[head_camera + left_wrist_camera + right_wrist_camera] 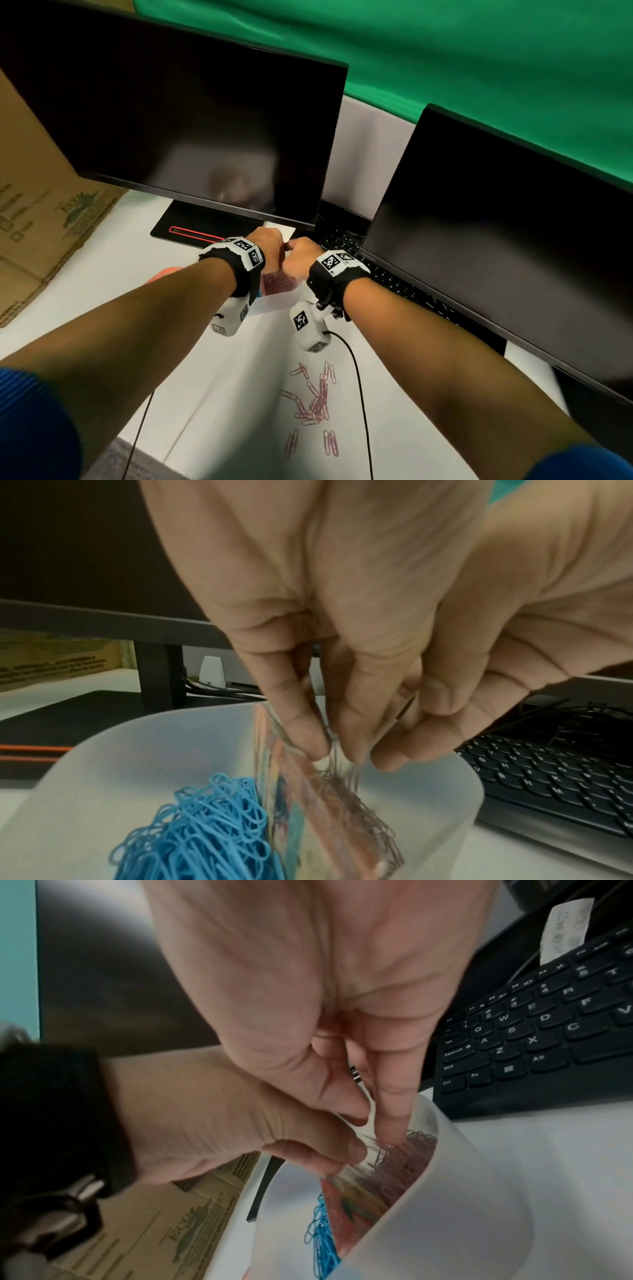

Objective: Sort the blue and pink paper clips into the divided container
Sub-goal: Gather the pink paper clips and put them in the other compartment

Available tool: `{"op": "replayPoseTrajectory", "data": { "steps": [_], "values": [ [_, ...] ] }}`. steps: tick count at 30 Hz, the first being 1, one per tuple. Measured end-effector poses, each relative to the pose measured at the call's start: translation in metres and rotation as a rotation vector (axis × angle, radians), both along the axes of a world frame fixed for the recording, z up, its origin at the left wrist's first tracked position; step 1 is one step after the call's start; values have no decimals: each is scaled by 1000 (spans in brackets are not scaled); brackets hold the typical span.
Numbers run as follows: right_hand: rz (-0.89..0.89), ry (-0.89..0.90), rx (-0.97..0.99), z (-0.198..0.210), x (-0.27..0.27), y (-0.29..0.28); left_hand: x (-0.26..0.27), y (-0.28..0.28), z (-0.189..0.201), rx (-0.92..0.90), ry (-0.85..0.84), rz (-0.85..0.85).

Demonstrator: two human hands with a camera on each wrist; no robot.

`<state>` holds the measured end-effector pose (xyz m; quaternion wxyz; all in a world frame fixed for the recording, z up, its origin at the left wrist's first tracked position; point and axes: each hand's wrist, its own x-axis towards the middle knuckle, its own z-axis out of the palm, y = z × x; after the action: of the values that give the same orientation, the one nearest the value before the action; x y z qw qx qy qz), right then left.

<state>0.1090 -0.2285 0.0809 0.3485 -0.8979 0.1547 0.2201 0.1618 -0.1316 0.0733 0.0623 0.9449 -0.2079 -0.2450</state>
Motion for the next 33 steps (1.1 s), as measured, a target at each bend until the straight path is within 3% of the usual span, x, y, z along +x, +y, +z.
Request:
{"op": "replayPoseTrajectory", "data": {
  "steps": [4,7,8,12,15,17,22,25,28,30,33],
  "values": [
    [-42,-74,75,6,-8,-2,-1,1,0,-15,10,-13],
    [-252,-179,258,1,-22,-16,-2,8,4,-80,23,-5],
    [-271,-211,240,-4,-30,-21,-5,12,6,-119,11,-2],
    [80,-124,-186,-32,-100,-33,-37,29,16,-234,-29,-54],
    [413,-13,-180,-72,-157,-21,-76,40,11,-249,-71,-198],
    [602,-51,-232,-92,-183,-13,-101,49,0,-235,16,-252],
    [800,-174,-209,-107,-233,-6,-162,71,-50,11,237,-336],
    [765,-200,-92,-103,-248,-14,-192,75,-68,50,299,-324],
    [495,-247,-107,-92,-247,-31,-212,72,-75,15,275,-331],
    [318,-177,-165,-86,-243,-42,-218,67,-78,-14,263,-326],
    [352,-57,-223,-83,-243,-38,-219,57,-80,-59,234,-330]
  ]
}}
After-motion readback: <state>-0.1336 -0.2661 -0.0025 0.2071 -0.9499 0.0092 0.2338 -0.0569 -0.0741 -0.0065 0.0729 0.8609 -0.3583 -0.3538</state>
